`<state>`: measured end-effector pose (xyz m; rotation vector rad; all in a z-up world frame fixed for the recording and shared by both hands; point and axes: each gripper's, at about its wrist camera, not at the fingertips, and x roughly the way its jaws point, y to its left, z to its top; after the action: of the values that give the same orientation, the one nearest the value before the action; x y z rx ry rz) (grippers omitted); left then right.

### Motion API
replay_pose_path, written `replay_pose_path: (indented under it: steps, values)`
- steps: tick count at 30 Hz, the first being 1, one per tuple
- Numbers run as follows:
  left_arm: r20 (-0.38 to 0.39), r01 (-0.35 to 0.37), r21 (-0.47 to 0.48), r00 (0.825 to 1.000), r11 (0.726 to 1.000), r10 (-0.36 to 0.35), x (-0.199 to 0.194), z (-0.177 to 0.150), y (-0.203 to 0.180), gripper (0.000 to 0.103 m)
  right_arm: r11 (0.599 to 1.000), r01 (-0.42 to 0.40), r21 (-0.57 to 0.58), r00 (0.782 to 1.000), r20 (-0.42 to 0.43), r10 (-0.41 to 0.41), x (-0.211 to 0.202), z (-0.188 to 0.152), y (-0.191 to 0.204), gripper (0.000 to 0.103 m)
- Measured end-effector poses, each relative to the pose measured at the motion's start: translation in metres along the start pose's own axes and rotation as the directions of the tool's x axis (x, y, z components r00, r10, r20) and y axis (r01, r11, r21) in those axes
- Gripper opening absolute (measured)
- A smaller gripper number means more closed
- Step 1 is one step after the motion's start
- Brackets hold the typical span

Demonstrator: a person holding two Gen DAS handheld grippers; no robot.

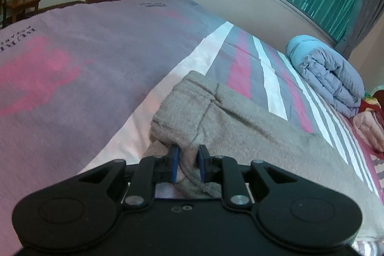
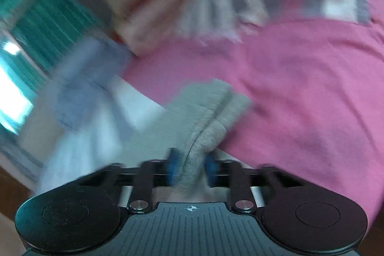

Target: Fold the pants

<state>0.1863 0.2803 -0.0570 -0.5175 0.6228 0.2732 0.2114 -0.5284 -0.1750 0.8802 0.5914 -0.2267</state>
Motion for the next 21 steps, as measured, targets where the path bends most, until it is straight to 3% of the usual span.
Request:
replay_pose_path:
  steps: [2,5,8,15,16,17,21]
  values:
    - [-0.003,0.005,0.003,1.0,1.0,-0.005,0.0,0.0,0.0,0.01,0.992,-0.047,0.114,0.997,0.065,0.04,-0.012,-0.001,-0.014,0.032]
    - [-0.006,0.012,0.009,1.0,1.0,-0.012,0.001,-0.001,0.002,0.01,0.986,-0.076,0.15,0.978,0.205,0.044,-0.041,-0.003,-0.022,0.032]
    - [-0.009,0.013,0.006,1.0,1.0,-0.013,0.001,-0.001,0.002,0.01,0.982,-0.131,0.138,0.977,0.189,0.103,-0.039,0.003,-0.02,0.032]
    - [-0.019,0.02,-0.01,1.0,1.0,-0.02,0.0,0.0,0.004,0.011,0.977,-0.075,0.201,0.997,0.022,0.072,0.011,0.022,-0.025,0.032]
    - [-0.018,0.019,-0.008,1.0,1.0,-0.019,0.0,0.001,0.004,0.01,0.979,-0.064,0.194,0.998,0.014,0.063,0.012,0.023,-0.024,0.012]
    - [-0.016,0.021,-0.008,1.0,1.0,-0.021,-0.001,0.003,0.003,0.01,0.983,-0.058,0.173,0.998,0.013,0.056,0.011,0.027,-0.021,0.005]
    - [-0.014,0.046,-0.016,0.999,0.999,-0.046,-0.003,0.006,0.007,0.008,0.978,-0.179,0.111,0.979,0.123,0.165,-0.028,0.03,-0.012,0.005]
